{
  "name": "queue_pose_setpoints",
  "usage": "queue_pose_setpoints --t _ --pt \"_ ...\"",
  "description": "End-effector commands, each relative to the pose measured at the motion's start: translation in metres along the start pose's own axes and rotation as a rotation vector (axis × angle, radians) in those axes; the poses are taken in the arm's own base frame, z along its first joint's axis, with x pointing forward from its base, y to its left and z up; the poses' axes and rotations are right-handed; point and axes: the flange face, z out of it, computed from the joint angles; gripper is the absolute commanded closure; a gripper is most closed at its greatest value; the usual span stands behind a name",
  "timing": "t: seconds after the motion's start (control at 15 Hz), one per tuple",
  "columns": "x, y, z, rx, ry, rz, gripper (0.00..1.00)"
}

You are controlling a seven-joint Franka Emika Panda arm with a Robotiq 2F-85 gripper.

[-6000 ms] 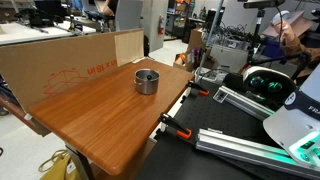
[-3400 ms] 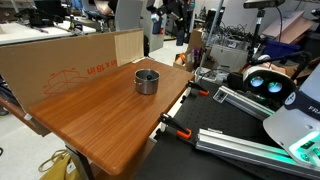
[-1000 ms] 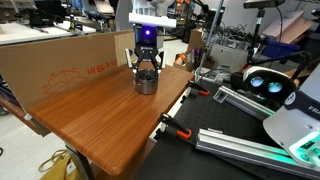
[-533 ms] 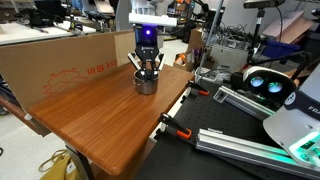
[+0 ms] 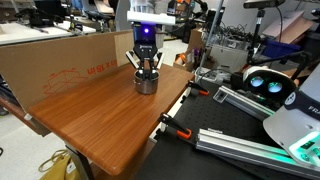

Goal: Remove the marker from the silver pot and put it on the table

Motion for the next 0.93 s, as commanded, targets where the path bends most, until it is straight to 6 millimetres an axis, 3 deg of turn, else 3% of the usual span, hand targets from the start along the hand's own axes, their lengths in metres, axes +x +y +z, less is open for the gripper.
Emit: queue_pose_setpoints --t 0.0,0.4,0.87 --pt "-0.009 -0.002 -0.012 0.016 0.044 -0.041 0.95" --pt "-0.037 0.000 -0.033 0.026 0.103 -0.106 0.95" --pt "-0.109 -0.007 -0.052 0.002 0.189 -0.258 0.95"
